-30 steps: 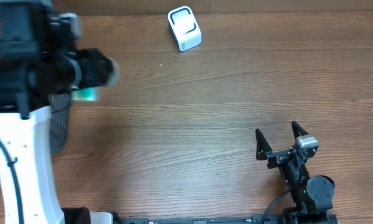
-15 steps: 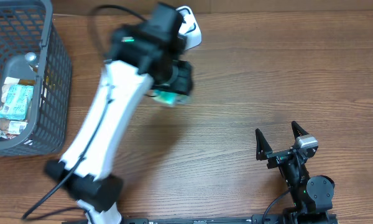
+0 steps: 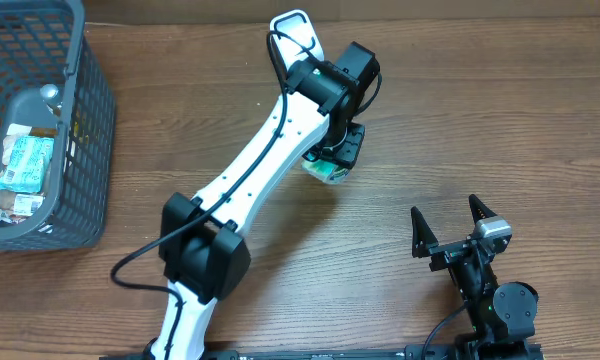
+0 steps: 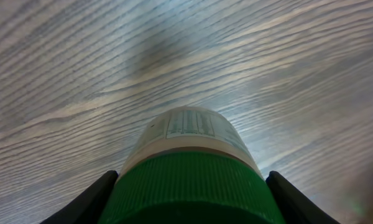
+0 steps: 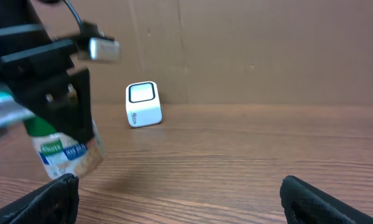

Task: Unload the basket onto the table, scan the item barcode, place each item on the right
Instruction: 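Carry the jar with the left gripper toward the white scanner, then hold the jar in front of the scanner with the left gripper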

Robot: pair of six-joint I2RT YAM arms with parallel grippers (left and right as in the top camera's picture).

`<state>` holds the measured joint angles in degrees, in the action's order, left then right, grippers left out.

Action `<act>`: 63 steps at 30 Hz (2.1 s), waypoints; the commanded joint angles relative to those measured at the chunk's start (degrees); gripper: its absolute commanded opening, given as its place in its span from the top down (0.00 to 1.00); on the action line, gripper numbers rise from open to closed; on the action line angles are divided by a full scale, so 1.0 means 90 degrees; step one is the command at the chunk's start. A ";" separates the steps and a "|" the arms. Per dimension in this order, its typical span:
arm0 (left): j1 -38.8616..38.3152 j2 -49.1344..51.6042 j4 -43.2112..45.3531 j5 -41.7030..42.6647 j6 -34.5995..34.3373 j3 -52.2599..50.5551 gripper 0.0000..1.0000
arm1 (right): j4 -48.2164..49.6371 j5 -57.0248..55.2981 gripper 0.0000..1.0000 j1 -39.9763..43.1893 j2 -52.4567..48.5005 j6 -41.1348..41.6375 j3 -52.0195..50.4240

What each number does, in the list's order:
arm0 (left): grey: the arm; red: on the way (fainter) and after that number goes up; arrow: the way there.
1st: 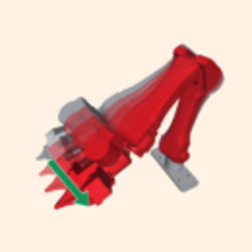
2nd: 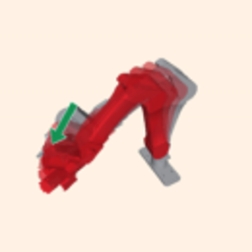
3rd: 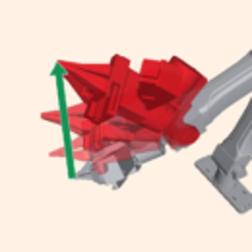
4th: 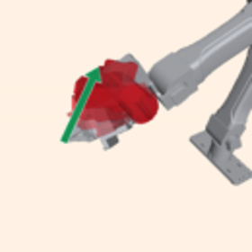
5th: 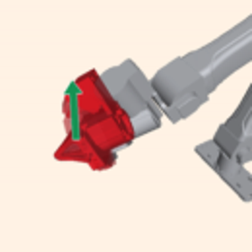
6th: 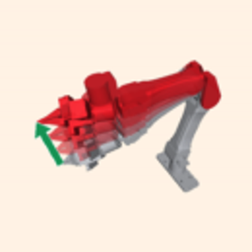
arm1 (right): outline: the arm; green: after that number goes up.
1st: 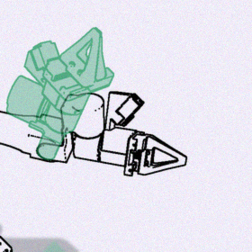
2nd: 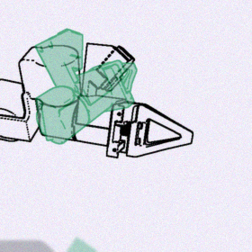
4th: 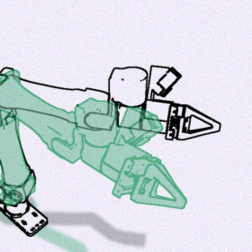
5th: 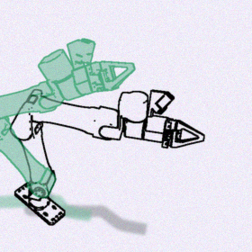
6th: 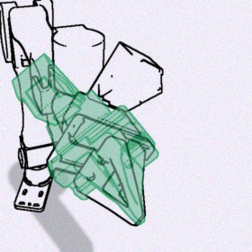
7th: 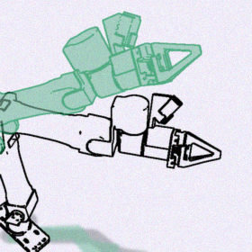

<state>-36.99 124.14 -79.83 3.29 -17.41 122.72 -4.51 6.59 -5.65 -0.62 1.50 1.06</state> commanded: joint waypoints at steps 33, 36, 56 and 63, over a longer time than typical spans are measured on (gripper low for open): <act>-0.0041 0.0678 0.0338 0.0083 -0.0228 0.0112 0.89 | 0.0029 -0.0056 0.00 0.0029 0.0051 -0.0007 -0.0068; -0.0095 0.0692 0.0432 0.0049 -0.0386 0.0049 0.89 | 0.0029 -0.0056 0.00 0.0029 0.0051 -0.0007 -0.0068; -0.0449 0.0969 0.0622 -0.0933 -0.0835 -0.0024 0.85 | 0.0029 -0.0056 0.00 0.0029 0.0051 -0.0007 -0.0068; -0.0476 0.0969 0.0738 -0.0935 -0.0831 -0.0289 0.83 | 0.0029 -0.0056 0.00 0.0029 0.0051 -0.0007 -0.0068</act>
<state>-40.84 132.57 -73.28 -3.81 -23.90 121.10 -4.49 6.59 -5.65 -0.62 1.50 1.06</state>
